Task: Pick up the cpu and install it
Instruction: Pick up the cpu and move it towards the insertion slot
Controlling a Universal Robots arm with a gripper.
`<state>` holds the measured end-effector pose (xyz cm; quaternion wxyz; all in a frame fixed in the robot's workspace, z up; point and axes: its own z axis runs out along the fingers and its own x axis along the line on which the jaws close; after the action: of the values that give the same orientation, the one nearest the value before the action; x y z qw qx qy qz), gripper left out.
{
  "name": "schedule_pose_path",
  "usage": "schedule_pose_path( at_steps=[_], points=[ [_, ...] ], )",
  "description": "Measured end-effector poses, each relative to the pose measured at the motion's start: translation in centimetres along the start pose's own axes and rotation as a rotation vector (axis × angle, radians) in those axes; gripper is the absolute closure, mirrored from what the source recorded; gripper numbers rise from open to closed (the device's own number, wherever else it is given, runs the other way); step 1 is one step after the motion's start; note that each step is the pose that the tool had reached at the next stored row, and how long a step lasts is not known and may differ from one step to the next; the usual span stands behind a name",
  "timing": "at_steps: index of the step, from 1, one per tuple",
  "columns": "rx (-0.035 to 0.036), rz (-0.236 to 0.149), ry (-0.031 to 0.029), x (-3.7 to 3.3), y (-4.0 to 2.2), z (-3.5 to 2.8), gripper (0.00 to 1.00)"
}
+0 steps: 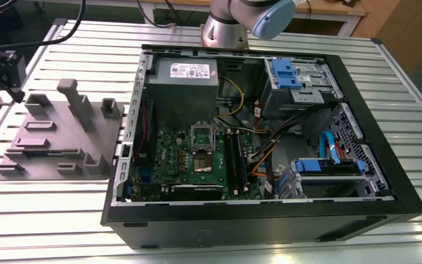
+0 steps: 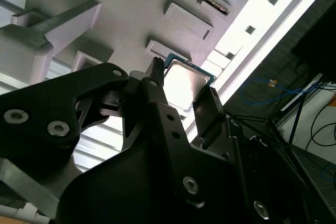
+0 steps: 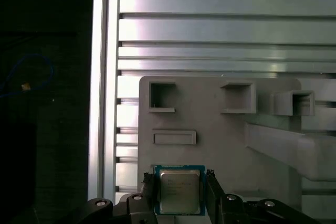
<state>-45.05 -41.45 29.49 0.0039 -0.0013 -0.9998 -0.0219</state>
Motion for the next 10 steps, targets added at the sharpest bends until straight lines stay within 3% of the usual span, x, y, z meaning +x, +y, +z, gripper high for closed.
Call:
schedule_pose_path(
  at_steps=[10],
  points=[
    [0.0000,0.000,-0.0001,0.00,0.01,-0.19,0.53]
  ],
)
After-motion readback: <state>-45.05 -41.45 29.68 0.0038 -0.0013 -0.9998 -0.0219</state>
